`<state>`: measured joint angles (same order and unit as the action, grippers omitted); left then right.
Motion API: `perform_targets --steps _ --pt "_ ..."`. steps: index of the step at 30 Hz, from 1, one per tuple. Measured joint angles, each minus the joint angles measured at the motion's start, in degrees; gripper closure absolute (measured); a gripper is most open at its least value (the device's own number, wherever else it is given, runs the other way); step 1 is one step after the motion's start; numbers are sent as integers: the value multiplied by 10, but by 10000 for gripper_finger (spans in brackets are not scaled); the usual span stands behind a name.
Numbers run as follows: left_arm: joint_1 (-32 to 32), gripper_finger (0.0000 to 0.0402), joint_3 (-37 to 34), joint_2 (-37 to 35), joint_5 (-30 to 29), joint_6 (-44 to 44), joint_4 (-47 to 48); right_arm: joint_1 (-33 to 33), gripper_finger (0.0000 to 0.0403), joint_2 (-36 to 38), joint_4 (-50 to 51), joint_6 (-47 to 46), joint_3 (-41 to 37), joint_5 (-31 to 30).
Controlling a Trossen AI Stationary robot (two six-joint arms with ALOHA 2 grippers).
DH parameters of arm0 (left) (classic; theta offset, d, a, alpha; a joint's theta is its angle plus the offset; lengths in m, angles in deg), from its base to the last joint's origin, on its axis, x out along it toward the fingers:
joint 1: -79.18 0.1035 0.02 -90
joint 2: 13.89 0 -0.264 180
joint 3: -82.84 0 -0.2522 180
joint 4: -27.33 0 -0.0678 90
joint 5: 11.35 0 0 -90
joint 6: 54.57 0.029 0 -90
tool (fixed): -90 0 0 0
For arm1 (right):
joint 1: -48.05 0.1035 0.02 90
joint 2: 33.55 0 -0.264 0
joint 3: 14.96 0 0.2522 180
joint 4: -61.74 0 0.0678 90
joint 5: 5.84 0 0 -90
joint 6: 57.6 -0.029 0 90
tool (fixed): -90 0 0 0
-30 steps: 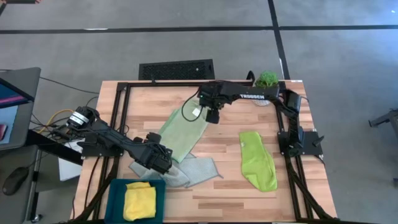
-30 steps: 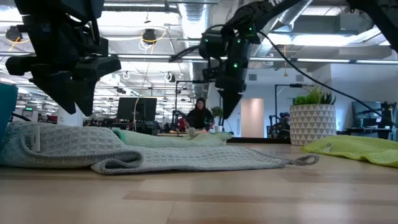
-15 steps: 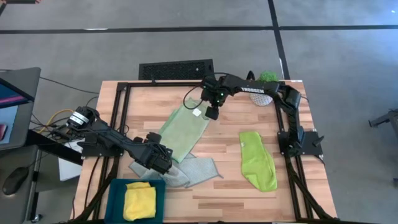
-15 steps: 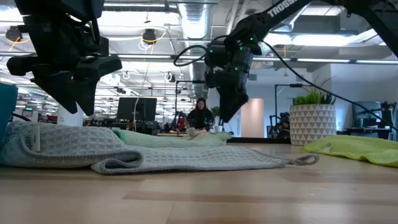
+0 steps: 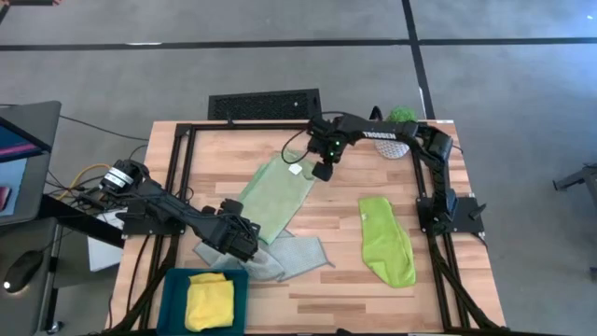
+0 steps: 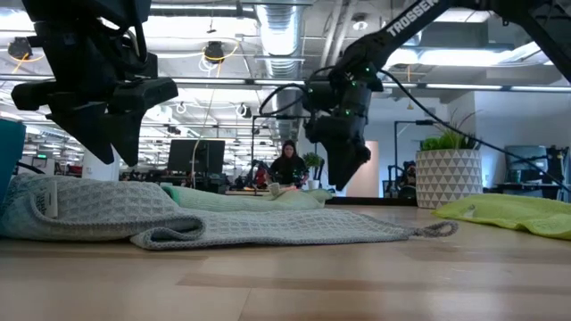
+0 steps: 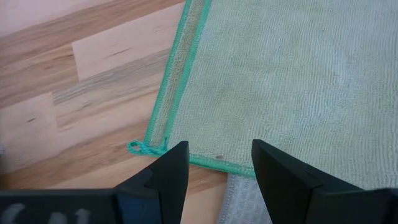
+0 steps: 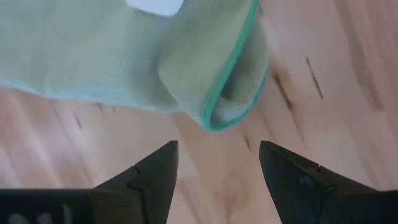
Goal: Fold microfiber towels
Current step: Fold the light green microfiber cloth
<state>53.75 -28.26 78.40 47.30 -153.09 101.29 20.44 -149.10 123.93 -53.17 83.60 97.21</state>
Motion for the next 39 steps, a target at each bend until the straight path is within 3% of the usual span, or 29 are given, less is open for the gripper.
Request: perform_targets --steps 10,33,39 --pt "0 233 0 0 0 1 -12 -6 154 0 -86 -14 -26 22" --pt "0 233 0 0 0 46 -49 -2 154 0 -96 -30 -26 21" --pt "0 233 0 0 0 51 -49 0 154 -28 -95 -36 -28 21"
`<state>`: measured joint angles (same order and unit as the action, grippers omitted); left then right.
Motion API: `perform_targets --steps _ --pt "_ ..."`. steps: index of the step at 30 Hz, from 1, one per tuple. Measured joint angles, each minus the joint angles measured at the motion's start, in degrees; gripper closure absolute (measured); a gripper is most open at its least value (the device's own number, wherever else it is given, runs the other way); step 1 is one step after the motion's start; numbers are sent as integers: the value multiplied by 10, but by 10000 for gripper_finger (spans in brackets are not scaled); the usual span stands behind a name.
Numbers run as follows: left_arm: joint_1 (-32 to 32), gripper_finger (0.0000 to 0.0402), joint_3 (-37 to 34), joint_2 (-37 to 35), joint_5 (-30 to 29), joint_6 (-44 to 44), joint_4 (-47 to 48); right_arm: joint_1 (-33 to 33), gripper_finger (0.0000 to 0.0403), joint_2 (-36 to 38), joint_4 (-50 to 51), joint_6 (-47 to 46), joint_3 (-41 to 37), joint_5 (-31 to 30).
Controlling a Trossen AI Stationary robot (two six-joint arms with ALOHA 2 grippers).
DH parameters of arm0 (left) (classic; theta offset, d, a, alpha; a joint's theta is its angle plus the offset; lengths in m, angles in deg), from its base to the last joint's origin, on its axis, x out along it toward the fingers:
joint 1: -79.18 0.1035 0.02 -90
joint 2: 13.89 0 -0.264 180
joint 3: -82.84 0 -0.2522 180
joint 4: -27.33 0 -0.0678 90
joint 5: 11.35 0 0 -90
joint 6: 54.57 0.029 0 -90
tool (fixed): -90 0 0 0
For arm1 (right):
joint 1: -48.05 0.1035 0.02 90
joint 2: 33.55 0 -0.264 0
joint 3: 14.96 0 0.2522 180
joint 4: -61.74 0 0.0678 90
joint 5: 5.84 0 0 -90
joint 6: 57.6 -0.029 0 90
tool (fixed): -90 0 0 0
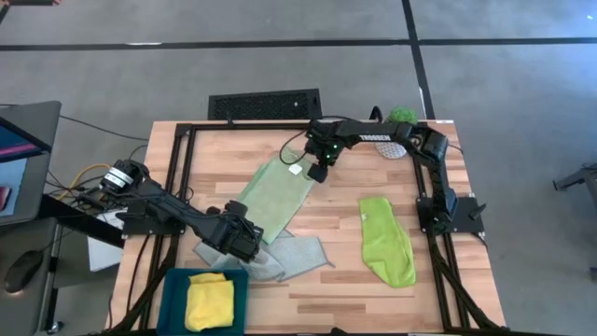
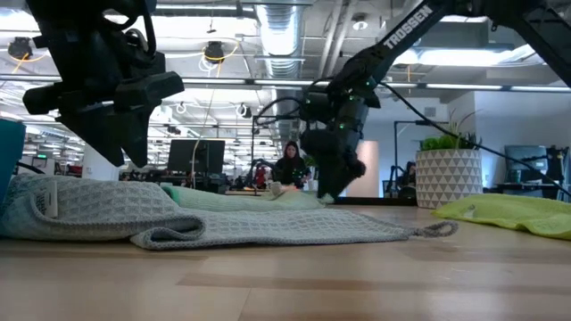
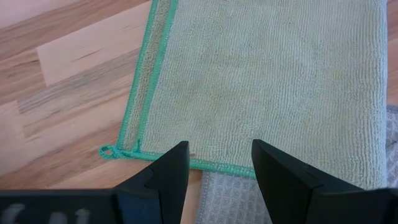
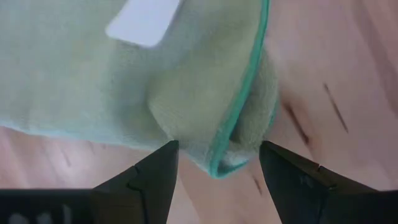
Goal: Fold microfiber towels
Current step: Fold the light green microfiber cloth
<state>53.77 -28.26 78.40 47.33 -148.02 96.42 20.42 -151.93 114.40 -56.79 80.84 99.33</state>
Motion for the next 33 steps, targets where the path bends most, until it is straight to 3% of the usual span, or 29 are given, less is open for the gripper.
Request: perform_targets --steps 16,21,28,33 --pt "0 233 0 0 0 1 -9 8 164 -28 -26 24 3 8" --pt "0 233 0 0 0 1 -9 8 226 -29 -28 25 3 4" --pt "0 233 0 0 0 1 -8 9 375 -25 -47 27 2 8" --pt "0 233 0 0 -1 10 -9 17 378 -13 -51 24 13 17"
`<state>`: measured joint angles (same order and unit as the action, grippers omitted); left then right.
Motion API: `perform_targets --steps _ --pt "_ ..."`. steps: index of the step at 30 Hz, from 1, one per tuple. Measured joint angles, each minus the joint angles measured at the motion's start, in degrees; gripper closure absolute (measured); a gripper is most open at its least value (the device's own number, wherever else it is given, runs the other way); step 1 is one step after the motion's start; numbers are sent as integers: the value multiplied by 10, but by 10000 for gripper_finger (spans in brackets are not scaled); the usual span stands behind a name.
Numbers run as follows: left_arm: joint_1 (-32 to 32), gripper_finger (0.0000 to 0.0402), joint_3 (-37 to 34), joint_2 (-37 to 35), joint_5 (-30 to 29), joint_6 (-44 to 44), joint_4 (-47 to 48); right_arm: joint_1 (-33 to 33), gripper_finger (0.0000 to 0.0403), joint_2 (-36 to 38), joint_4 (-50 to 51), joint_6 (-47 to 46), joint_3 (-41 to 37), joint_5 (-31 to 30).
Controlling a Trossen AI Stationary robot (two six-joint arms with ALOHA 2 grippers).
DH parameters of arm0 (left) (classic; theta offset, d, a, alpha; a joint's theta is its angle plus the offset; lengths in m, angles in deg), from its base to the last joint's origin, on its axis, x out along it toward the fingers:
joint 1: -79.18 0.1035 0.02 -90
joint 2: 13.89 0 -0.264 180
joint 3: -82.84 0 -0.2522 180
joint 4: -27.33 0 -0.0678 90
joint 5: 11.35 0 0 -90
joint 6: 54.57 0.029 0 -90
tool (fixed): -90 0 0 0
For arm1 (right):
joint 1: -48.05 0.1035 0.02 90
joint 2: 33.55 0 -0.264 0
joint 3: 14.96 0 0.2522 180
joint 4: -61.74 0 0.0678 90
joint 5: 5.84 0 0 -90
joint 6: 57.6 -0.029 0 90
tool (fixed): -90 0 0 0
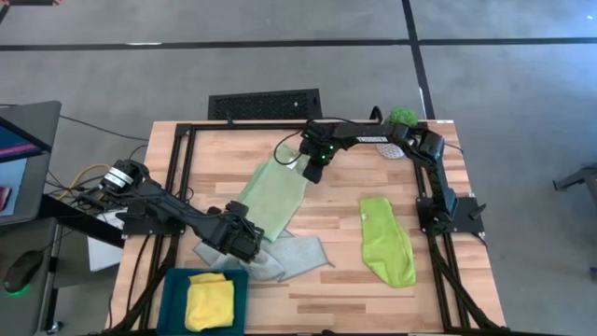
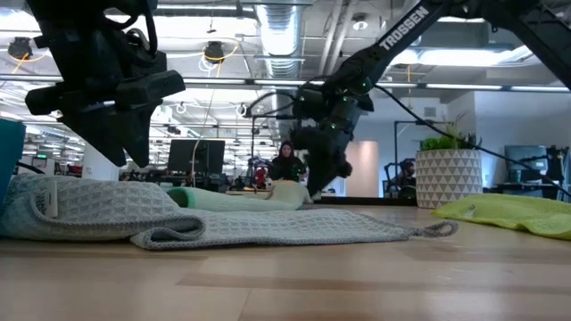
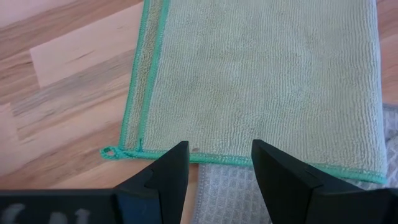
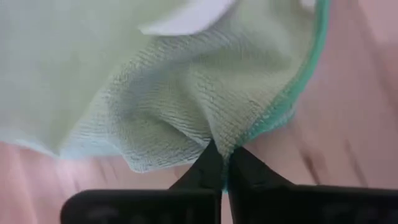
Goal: Fold microfiber towels
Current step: Fold the light green microfiber cloth
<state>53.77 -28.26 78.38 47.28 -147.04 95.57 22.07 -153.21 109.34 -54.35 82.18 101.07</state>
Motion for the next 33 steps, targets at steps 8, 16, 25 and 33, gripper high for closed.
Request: perform_targets --steps 8,16,25,33 --pt "-1 233 3 0 -29 1 6 33 395 12 5 3 35 -4" --pt "-13 233 33 0 -73 -18 63 80 384 13 4 9 69 -6" --pt "-22 233 78 0 -88 -42 151 146 386 13 -14 42 88 -7" --pt "-22 233 90 0 -88 -42 158 189 394 13 -66 63 97 -7"
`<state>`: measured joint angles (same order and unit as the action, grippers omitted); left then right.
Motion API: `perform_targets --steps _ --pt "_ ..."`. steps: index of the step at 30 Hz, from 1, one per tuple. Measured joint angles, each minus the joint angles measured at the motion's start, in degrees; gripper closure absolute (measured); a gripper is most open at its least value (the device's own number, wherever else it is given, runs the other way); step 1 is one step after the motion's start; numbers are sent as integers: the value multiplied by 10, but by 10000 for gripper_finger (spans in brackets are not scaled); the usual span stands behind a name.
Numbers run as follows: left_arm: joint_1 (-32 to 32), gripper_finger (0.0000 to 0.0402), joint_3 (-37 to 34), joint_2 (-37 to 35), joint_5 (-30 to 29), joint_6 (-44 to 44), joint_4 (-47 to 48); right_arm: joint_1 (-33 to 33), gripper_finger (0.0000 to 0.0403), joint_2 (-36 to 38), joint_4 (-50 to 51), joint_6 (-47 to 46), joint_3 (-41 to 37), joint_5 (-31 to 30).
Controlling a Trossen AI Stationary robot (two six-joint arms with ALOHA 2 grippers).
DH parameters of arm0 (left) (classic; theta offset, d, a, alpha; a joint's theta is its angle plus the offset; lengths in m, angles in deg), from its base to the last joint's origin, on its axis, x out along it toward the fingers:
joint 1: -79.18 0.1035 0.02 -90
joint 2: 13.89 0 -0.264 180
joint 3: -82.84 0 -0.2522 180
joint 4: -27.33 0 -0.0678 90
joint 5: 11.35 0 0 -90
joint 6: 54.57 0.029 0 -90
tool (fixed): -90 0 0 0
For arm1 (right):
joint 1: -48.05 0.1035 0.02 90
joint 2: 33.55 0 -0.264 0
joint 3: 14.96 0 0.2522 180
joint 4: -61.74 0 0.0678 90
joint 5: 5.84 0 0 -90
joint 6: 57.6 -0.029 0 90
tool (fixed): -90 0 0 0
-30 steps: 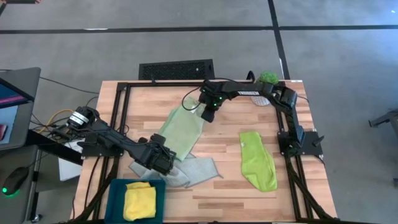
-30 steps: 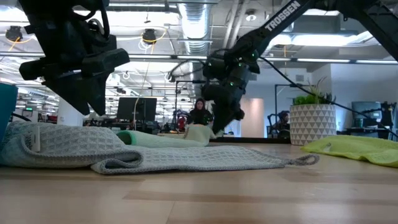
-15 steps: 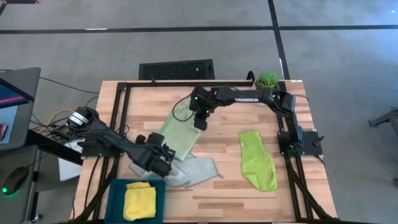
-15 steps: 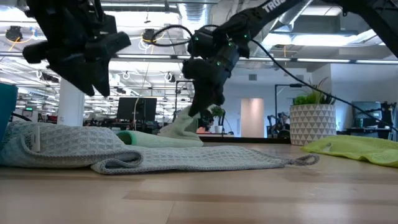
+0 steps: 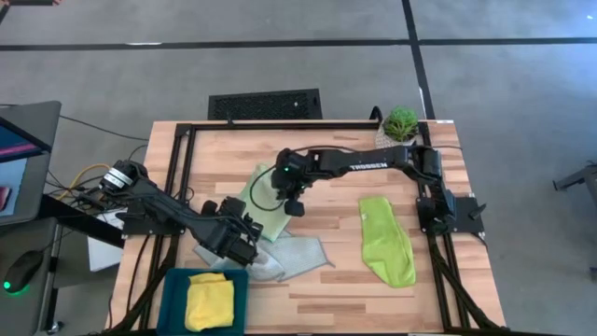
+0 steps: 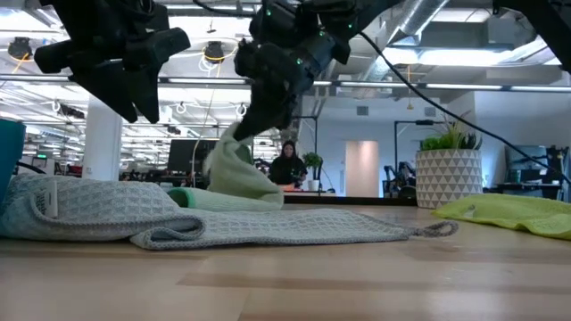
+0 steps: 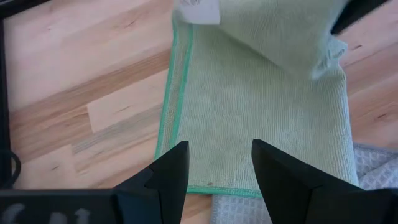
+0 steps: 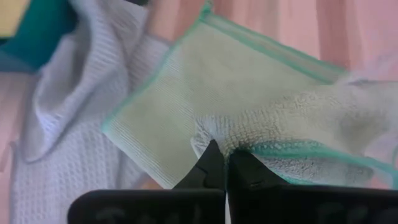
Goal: Fold microfiber towels
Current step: Fold the light green microfiber cloth
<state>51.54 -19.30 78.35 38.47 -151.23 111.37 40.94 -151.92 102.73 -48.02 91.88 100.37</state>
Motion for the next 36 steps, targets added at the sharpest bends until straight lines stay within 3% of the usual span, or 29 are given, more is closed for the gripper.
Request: perform_targets --steps 36 --pt "0 233 48 0 -2 -19 86 81 387 -55 -110 55 -2 5"
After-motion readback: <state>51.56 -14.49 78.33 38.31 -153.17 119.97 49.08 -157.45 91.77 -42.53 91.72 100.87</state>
